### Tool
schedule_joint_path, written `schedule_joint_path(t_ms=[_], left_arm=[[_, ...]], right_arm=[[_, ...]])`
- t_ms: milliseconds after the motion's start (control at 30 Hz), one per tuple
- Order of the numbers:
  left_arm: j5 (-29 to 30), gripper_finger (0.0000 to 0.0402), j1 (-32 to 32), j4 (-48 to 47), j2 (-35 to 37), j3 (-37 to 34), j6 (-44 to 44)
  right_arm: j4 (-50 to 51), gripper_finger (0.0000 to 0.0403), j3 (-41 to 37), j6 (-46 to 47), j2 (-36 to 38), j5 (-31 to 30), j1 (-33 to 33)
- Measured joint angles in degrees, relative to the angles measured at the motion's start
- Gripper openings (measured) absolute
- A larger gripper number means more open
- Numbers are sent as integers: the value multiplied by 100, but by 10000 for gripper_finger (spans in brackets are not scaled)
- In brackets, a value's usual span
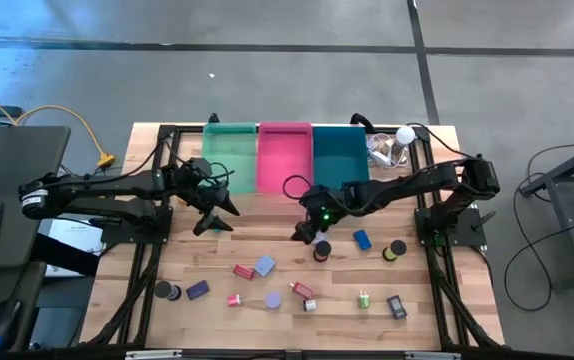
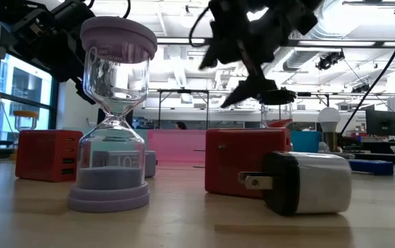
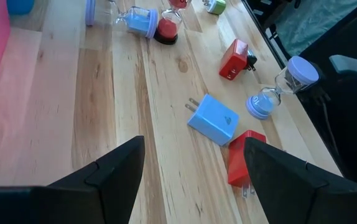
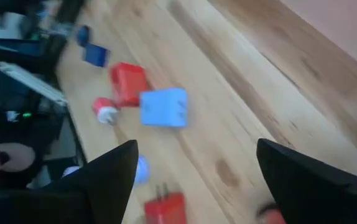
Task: Pick & Place Office items
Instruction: Put the light purple hourglass into the dark blue bin
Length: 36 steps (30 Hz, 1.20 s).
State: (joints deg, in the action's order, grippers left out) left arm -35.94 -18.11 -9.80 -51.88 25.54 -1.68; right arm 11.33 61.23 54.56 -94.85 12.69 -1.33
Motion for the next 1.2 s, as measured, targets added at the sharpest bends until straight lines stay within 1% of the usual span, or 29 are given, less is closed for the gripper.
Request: schedule_joint_path(t_ms=[100,167,333,467,533,600,667,767,833,967,1067,1133,1200], left_arm=[[0,268,0,-1,0,0,-1],[0,268,0,-4,0,0,-2],[0,268,0,-4,-1,0,-2],[0,268,0,-9,-9,0,-8],[0,268,1,-14,-11,0,-66],[0,268,0,-26,-9,0,-94],[0,268,0,-37,-11,0,-96],[0,268,2,-45,-11,0,-100],[0,268,2,-61,-9,0,-142],[-1,268,2,-67,-9,0,-178],[0,268,2,-89,-9,0,-250],[0,268,2,-89,-9,0,-258],[-1,268,2,-87,-9,0,-255]], right_arm=[[200,301,0,161,0,307,42],[180,294,0,240,0,611,106],[141,277,0,457,4,1048,217],[131,269,2,552,52,1180,254],[155,268,2,762,51,1308,255],[181,268,2,890,50,1271,258],[422,268,1,1020,196,963,252],[958,268,11,1201,644,361,240],[1564,268,8,1393,1033,-245,157],[2405,268,9,1815,1724,-1547,-96],[2865,268,11,2305,1915,-2432,-299],[3125,268,1,2506,1878,-2706,-384],[3126,268,1,2588,1767,-2804,-392]])
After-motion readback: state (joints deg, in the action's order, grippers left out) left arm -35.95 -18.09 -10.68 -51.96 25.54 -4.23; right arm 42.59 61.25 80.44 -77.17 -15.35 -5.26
